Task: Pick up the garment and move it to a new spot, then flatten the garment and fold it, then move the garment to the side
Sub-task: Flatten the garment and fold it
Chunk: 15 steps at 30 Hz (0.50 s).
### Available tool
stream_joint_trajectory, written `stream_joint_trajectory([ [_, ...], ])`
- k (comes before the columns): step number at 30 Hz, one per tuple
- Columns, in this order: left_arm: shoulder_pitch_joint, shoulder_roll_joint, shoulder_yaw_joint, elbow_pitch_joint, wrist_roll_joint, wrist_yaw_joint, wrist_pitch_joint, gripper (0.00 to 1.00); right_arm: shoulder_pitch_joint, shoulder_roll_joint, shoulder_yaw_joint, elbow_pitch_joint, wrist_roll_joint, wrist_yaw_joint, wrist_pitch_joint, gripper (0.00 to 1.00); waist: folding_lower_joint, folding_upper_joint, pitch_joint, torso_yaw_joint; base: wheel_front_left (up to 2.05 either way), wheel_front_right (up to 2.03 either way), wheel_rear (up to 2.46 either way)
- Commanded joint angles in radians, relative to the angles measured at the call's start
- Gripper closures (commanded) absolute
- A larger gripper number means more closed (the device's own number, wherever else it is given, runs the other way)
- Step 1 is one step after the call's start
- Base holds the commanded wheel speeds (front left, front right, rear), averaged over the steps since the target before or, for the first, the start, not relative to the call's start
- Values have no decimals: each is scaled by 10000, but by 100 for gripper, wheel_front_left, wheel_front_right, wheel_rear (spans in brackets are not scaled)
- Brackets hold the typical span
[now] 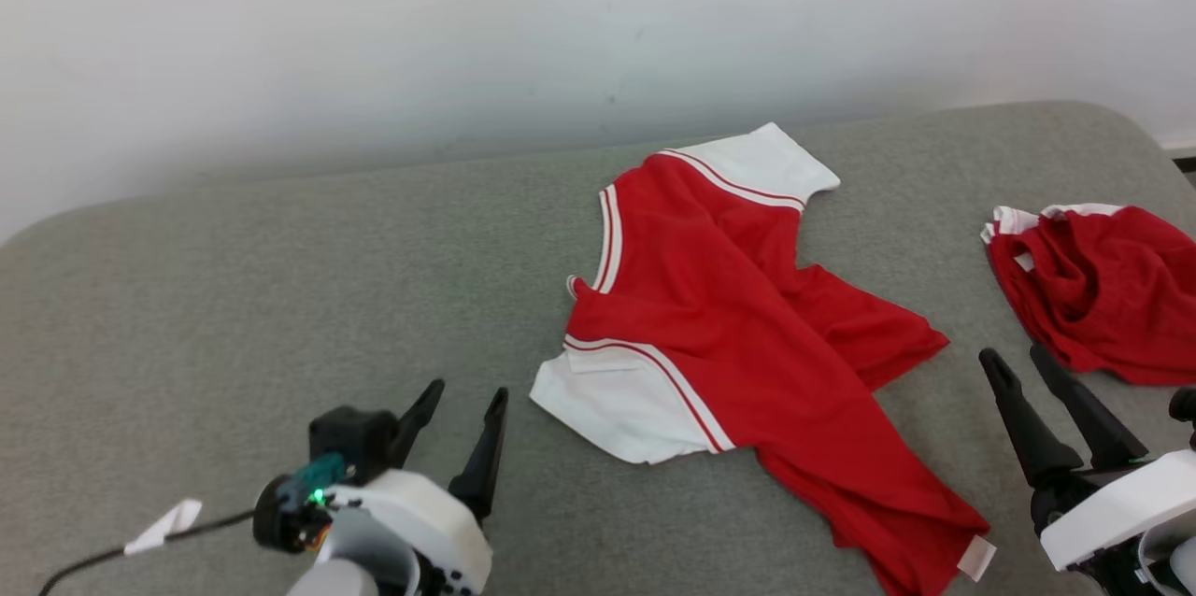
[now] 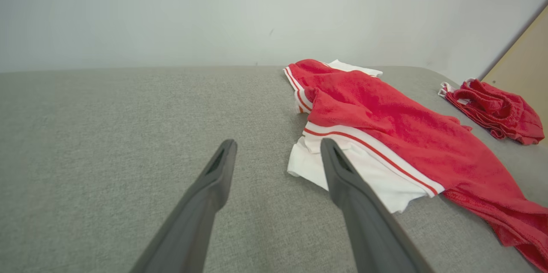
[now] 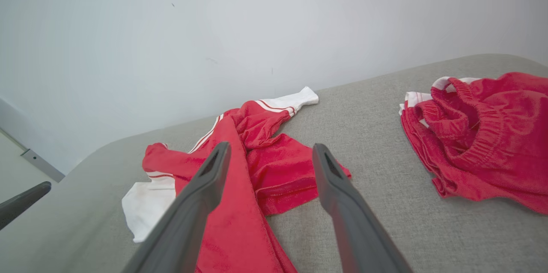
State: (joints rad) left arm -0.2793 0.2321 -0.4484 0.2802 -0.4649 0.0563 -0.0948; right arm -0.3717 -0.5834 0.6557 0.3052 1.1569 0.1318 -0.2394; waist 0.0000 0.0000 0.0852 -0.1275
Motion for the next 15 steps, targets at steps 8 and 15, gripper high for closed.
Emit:
stream_joint_trajectory([
  [8, -1783, 146, -506, 1345, -30, -816, 1518, 0, 527, 1302, -1830, -101, -1536, -25, -247, 0, 0, 0, 545, -1001, 0, 0, 0],
  [15, -2964, 367, -506, 3137, -94, -841, 2778, 0, 802, 2008, -2513, -302, -2293, -25, -251, 0, 0, 0, 975, -1878, 0, 0, 0],
])
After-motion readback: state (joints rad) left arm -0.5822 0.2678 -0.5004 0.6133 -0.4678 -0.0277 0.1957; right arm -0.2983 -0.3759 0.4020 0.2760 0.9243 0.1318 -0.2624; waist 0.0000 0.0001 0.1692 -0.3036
